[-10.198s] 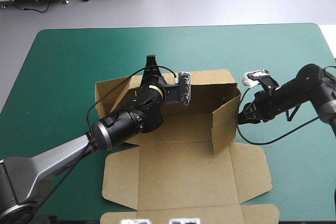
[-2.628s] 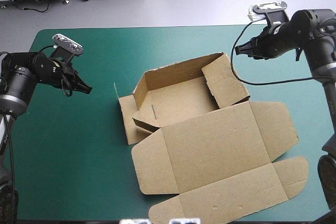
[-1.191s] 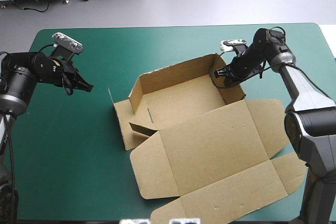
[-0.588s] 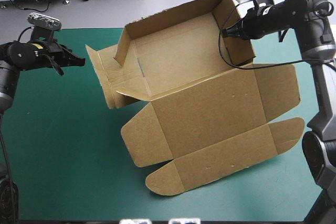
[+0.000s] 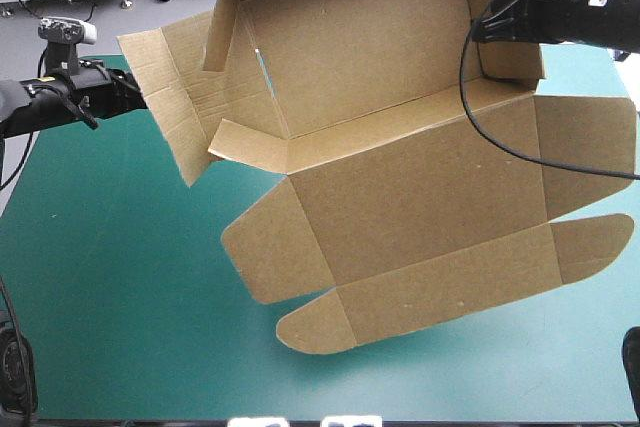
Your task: Fold the box
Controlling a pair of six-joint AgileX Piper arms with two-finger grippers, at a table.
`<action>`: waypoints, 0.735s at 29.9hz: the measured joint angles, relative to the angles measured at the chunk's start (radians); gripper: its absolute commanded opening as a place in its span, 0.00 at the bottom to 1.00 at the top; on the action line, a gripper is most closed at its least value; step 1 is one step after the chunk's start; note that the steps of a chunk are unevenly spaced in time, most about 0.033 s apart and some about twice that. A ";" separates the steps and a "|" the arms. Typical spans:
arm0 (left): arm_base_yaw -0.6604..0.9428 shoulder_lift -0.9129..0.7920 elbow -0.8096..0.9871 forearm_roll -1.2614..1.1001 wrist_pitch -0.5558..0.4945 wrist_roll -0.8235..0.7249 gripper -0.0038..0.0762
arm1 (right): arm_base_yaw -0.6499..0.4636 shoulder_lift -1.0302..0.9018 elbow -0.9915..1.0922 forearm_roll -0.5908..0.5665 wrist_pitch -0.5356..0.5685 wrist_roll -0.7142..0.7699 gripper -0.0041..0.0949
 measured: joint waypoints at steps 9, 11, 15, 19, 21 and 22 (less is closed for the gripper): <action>0.000 0.002 -0.001 -0.180 0.167 0.041 0.06 | 0.000 -0.007 0.000 0.001 0.000 0.000 0.02; 0.000 0.002 -0.001 -0.219 0.192 0.045 0.06 | 0.000 -0.001 0.001 -0.001 0.000 0.000 0.02; 0.000 0.002 -0.001 -0.299 0.235 0.047 0.06 | 0.000 0.011 0.001 0.000 0.000 0.001 0.02; 0.000 0.002 -0.004 -0.357 0.247 0.047 0.06 | 0.000 0.021 0.001 0.006 -0.001 0.003 0.02; 0.000 0.002 -0.004 -0.373 0.247 0.049 0.06 | 0.000 0.027 0.003 0.017 -0.001 0.004 0.02; 0.000 0.002 -0.004 -0.376 0.247 0.051 0.06 | 0.000 0.029 0.003 0.021 -0.001 0.004 0.02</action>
